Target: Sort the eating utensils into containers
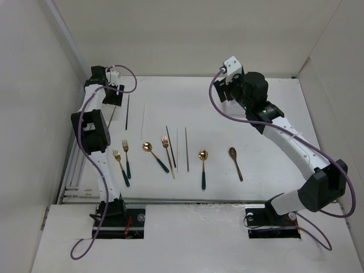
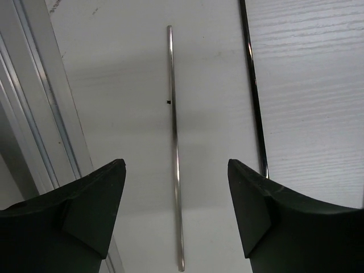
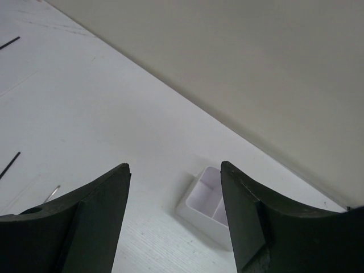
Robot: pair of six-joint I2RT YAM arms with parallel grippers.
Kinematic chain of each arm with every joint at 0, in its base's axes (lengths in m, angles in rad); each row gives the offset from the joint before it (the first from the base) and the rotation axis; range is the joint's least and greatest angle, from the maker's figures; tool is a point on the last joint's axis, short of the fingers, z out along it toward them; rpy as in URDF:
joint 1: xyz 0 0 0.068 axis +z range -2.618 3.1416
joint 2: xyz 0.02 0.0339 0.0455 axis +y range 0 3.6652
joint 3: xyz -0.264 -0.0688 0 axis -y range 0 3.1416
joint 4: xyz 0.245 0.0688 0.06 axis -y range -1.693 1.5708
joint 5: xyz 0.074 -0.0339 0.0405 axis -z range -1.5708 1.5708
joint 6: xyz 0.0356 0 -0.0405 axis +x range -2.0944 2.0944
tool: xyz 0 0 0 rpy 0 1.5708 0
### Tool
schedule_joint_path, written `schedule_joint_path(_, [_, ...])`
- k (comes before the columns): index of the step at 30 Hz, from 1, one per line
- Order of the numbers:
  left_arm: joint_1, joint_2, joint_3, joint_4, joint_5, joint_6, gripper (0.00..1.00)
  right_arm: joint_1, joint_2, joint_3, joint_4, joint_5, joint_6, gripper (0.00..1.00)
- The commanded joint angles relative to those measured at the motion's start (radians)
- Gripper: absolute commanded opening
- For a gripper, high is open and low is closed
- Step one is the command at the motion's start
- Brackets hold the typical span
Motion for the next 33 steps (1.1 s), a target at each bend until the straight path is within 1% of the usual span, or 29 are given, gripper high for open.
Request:
schedule_joint_path(1, [0.004,-0.002,0.01,-0.006,0.015,0.031,0.69,0.029,-0.003,0.025,0.01,0.033,0.02,0.7])
schedule_joint_path(3, [0.013,-0.002,-0.001,-0.006,0.024,0.031,0.64,0.044,0.008,0.035,0.01,0.033,0.02,0.7])
schedule_joint_path(5, [0.025,0.023,-0.001,-0.006,0.024,0.042,0.57,0.065,0.008,0.046,0.01,0.042,0.02,0.71])
schedule_joint_path(8, [0.034,0.047,-0.001,-0.018,0.015,0.091,0.49,0.091,0.017,0.065,0.01,0.068,0.02,0.73])
schedule_joint_path(12, [0.034,0.08,0.01,-0.052,0.004,0.113,0.46,0.102,0.017,0.074,0.01,0.068,0.02,0.73])
schedule_joint_path(13, [0.034,0.08,-0.002,-0.063,0.004,0.113,0.46,0.102,0.017,0.074,0.0,0.08,0.02,0.74])
schedule_joint_path(16, [0.034,0.089,-0.022,-0.086,0.016,0.136,0.42,0.102,0.026,0.074,0.0,0.109,0.02,0.76])
schedule_joint_path(18, [0.034,0.089,-0.033,-0.095,0.029,0.136,0.34,0.102,0.026,0.074,0.0,0.119,0.02,0.76])
schedule_joint_path(19, [0.034,0.089,-0.033,-0.095,0.029,0.136,0.27,0.102,0.026,0.083,0.0,0.119,0.02,0.76])
schedule_joint_path(20, [0.034,0.101,-0.021,-0.11,0.029,0.136,0.17,0.102,0.026,0.083,0.0,0.119,0.02,0.76])
schedule_joint_path(21, [0.034,0.116,-0.012,-0.111,0.039,0.124,0.0,0.102,0.026,0.083,0.0,0.128,0.02,0.77])
schedule_joint_path(22, [0.034,0.117,-0.012,-0.123,0.039,0.123,0.0,0.102,0.026,0.083,0.0,0.128,0.02,0.79])
schedule_joint_path(25, [0.034,0.117,-0.012,-0.123,0.09,0.102,0.0,0.102,0.026,0.092,0.0,0.139,0.02,0.79])
schedule_joint_path(26, [0.034,0.095,-0.012,-0.123,0.09,0.093,0.0,0.102,0.026,0.092,0.0,0.139,0.011,0.79])
schedule_joint_path(29, [0.034,0.066,0.016,-0.123,0.133,0.056,0.0,0.102,0.026,0.092,0.0,0.096,0.011,0.8])
schedule_joint_path(30, [0.034,0.04,0.029,-0.123,0.142,0.044,0.0,0.102,0.026,0.092,0.0,0.084,0.011,0.83])
schedule_joint_path(31, [0.034,0.022,0.066,-0.123,0.153,0.019,0.0,0.111,0.026,0.092,0.0,0.071,0.011,0.96])
schedule_joint_path(32, [0.034,0.002,0.083,-0.123,0.177,0.019,0.0,0.111,0.026,0.092,0.0,0.042,0.011,1.0])
schedule_joint_path(33, [0.034,-0.021,0.097,-0.123,0.19,0.005,0.0,0.111,0.026,0.092,0.0,0.028,0.02,1.0])
